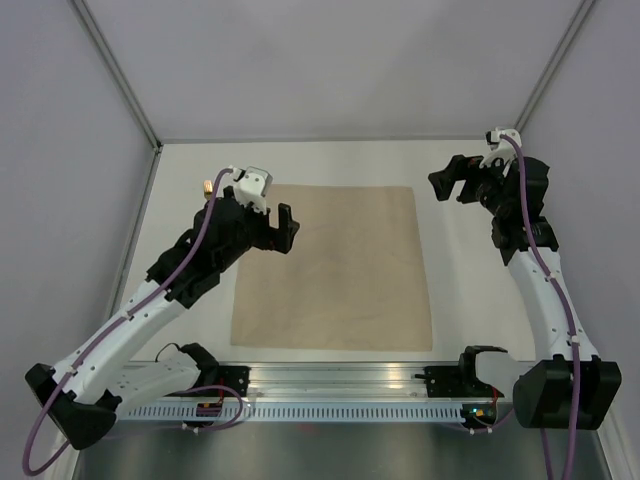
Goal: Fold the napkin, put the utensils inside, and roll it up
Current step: Fold the napkin
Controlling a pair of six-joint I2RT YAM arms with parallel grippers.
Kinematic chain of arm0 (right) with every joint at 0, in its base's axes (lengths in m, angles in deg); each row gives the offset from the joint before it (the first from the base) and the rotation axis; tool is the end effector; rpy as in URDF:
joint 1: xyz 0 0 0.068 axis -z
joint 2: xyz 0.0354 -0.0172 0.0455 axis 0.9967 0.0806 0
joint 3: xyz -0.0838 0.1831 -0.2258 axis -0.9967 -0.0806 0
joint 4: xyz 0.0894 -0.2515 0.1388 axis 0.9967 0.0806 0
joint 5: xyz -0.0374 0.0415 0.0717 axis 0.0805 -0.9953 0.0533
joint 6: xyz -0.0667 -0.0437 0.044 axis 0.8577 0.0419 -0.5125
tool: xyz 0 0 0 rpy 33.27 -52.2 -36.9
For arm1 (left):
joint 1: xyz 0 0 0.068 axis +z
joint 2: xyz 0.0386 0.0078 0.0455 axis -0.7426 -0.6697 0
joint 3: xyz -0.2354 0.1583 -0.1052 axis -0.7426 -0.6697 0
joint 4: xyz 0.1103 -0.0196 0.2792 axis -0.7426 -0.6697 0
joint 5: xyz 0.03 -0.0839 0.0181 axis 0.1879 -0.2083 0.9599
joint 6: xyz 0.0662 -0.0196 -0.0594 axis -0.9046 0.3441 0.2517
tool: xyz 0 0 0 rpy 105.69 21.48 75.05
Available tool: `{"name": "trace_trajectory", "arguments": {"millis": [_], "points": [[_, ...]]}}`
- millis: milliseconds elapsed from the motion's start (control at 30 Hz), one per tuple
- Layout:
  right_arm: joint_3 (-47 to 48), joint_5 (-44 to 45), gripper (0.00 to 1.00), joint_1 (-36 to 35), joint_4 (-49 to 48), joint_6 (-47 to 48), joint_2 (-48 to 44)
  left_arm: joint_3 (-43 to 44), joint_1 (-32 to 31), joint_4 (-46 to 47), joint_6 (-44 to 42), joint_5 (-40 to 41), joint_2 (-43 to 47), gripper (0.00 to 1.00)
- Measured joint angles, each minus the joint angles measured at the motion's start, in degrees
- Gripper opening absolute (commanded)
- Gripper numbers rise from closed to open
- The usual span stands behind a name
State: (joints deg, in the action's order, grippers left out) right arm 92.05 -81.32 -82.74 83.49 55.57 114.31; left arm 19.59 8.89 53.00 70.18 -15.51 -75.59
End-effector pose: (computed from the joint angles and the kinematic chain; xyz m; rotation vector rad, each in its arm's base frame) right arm 0.3303 0.0157 0.3769 -0.1153 1.7905 0.4114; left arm 0.2239 -0.1623 0.3857 0.3619 1.8871 -0.3990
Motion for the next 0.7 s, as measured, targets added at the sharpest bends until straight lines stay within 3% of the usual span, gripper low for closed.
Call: {"name": "trace_trajectory", "arguments": {"millis": [133,300,467,700], "points": [[1.0,-0.2,0.98,0.0,1.8,0.3,1.2,0.9,-1.0,-0.1,0.9,-1.4,-2.8,0.93],[3.2,-0.4,0.98,0.0,3.9,0.7,3.4,3.5,-11.2,2.0,3.6,3.3,-9.8,0.92],[3.8,0.4,0.98,0.0,4.4,1.2,3.9,4.1,-24.7,9.4,5.8,9.3,-24.7,0.9],[3.8,3.3,0.98,0.0,4.6,2.1,3.9,7.8,-35.1,15.3,7.2,14.0,-45.6,0.86]]}}
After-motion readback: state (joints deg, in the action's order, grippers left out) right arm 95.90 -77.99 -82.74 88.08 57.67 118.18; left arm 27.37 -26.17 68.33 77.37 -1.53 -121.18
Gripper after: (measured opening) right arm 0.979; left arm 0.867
